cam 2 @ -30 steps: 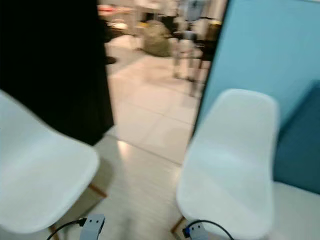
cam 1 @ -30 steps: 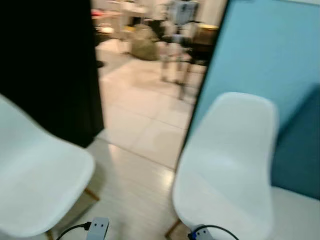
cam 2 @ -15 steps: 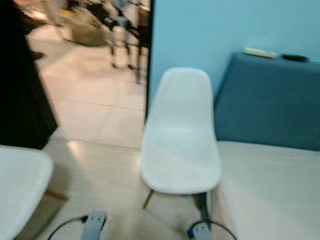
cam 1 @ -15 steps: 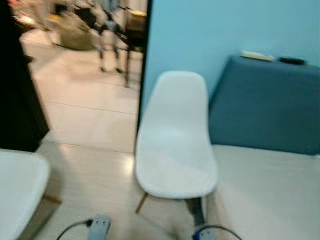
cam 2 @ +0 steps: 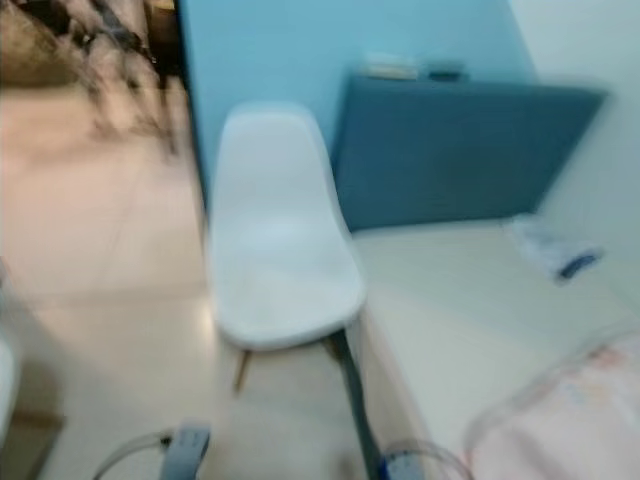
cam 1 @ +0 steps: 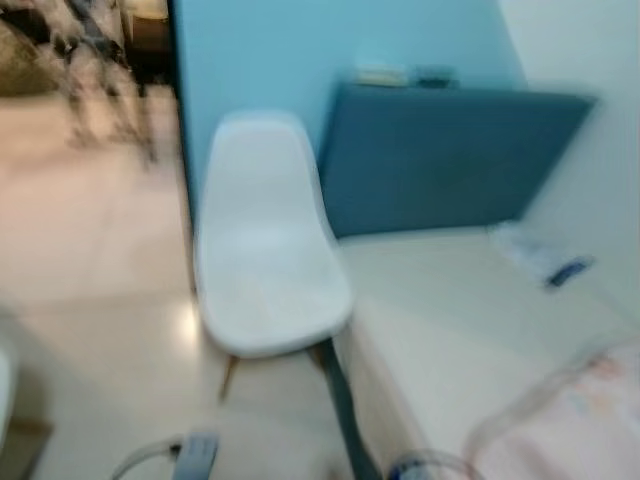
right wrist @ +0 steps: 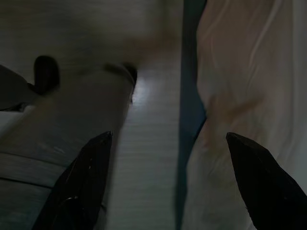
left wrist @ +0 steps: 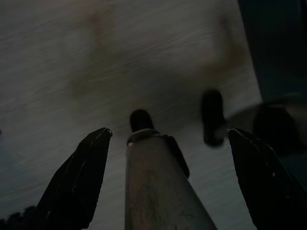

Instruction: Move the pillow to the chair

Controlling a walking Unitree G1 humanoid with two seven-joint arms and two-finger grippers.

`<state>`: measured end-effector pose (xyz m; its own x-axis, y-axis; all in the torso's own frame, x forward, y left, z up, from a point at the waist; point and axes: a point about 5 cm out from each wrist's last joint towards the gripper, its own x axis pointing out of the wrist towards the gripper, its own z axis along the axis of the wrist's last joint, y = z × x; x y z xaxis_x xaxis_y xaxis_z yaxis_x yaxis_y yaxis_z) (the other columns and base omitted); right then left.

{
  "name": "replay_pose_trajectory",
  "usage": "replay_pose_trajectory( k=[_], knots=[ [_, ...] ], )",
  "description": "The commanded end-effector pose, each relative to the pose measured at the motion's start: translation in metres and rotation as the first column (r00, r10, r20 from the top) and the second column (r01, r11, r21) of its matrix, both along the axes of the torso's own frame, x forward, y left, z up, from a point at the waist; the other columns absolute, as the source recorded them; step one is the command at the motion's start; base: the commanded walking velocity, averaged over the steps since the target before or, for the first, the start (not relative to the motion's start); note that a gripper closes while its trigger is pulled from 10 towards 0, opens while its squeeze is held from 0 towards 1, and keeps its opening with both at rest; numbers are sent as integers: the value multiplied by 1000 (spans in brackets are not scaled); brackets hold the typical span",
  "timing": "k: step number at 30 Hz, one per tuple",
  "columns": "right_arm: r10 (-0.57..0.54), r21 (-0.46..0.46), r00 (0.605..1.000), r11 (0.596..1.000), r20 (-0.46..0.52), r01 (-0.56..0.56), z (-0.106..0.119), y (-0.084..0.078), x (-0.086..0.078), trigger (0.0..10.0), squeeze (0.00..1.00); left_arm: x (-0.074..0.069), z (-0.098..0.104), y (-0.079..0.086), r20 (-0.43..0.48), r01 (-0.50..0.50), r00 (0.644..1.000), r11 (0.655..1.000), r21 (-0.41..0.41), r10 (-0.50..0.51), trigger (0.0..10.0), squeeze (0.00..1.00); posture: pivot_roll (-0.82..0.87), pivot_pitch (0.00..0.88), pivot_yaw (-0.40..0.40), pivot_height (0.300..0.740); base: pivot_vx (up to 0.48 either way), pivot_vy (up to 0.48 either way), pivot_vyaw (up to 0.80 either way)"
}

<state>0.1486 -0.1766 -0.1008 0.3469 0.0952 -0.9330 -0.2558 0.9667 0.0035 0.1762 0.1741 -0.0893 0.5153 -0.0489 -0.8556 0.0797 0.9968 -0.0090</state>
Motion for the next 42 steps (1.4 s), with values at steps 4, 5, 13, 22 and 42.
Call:
replay_pose_trajectory(
  k=[4, 5, 13, 22, 42],
  knots=[
    [-26, -14, 1000, 1000, 5, 26, 0, -4, -1, 10000, 0, -2, -1, -4, -5, 13, 1000, 1000, -9, -13, 10000, 0, 87, 0, -73, 740, -282, 0, -756],
    [-26, -14, 1000, 1000, 5, 26, 0, -4, -1, 10000, 0, -2, -1, -4, -5, 13, 1000, 1000, -9, -13, 10000, 0, 87, 0, -73, 740, -285, 0, -756],
    [-38, -26, 999, 999, 17, 38, 0, -5, 0, 10000, 0, -3, -1, -3, -7, 21, 1000, 1000, -4, -21, 10000, 0, 87, 0, -73, 740, -285, 0, -755],
    [-37, -30, 999, 999, 22, 38, 1, -6, 2, 10000, 0, -3, -2, -3, -2, 12, 1000, 1000, -3, -12, 10000, 0, 85, 0, -70, 740, -150, 0, -756],
    [-152, 9, 985, 988, 79, 152, 8, -11, 17, 10000, 0, -7, -3, -8, 16, 14, 1000, 998, 58, -15, 10000, 0, 14, 0, -8, 740, 0, 0, -756]
  ],
)
